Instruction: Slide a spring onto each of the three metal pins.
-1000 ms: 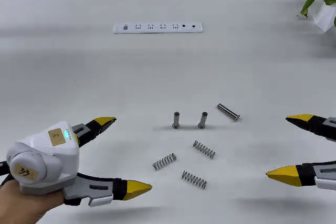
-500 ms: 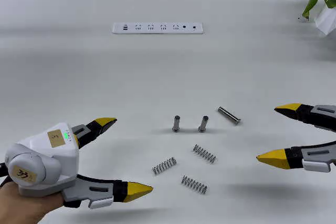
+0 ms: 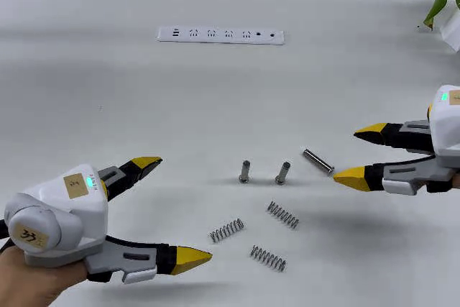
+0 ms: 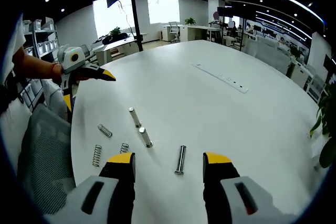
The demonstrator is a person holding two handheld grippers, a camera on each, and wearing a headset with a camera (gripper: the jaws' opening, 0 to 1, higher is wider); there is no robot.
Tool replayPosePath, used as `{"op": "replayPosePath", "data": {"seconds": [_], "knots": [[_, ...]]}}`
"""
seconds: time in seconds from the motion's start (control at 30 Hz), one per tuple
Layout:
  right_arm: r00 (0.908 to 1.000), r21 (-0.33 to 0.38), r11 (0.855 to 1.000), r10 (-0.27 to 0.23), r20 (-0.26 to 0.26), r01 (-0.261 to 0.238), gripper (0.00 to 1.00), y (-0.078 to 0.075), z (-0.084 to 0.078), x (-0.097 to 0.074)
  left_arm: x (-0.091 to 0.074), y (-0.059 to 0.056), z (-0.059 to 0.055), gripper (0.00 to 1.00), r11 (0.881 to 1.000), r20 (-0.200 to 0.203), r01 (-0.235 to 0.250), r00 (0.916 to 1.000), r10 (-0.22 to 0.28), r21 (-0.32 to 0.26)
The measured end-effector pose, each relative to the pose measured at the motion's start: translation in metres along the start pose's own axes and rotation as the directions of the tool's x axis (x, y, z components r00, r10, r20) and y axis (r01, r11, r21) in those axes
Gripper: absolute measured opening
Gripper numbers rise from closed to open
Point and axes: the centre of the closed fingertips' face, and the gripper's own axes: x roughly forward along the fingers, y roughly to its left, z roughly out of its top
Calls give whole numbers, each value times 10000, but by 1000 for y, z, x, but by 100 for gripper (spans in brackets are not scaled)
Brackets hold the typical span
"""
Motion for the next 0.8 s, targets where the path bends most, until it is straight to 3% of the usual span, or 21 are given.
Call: {"op": "replayPosePath", "data": {"seconds": [0.3, 0.43, 0.8], "knots": [[9983, 148, 9999, -29, -583, 38, 44, -10, -1, 26, 3, 5, -1, 100, 10000, 41, 26, 10000, -26, -68], [9959, 318, 9994, -133, -890, 162, 40, -22, -1, 37, 5, 5, -1, 100, 9998, 117, -22, 9999, 24, -177], [9813, 742, 9970, -84, -1921, 231, 26, -21, -12, 62, 3, 8, -4, 100, 9991, 254, -160, 9995, 170, -381]]}}
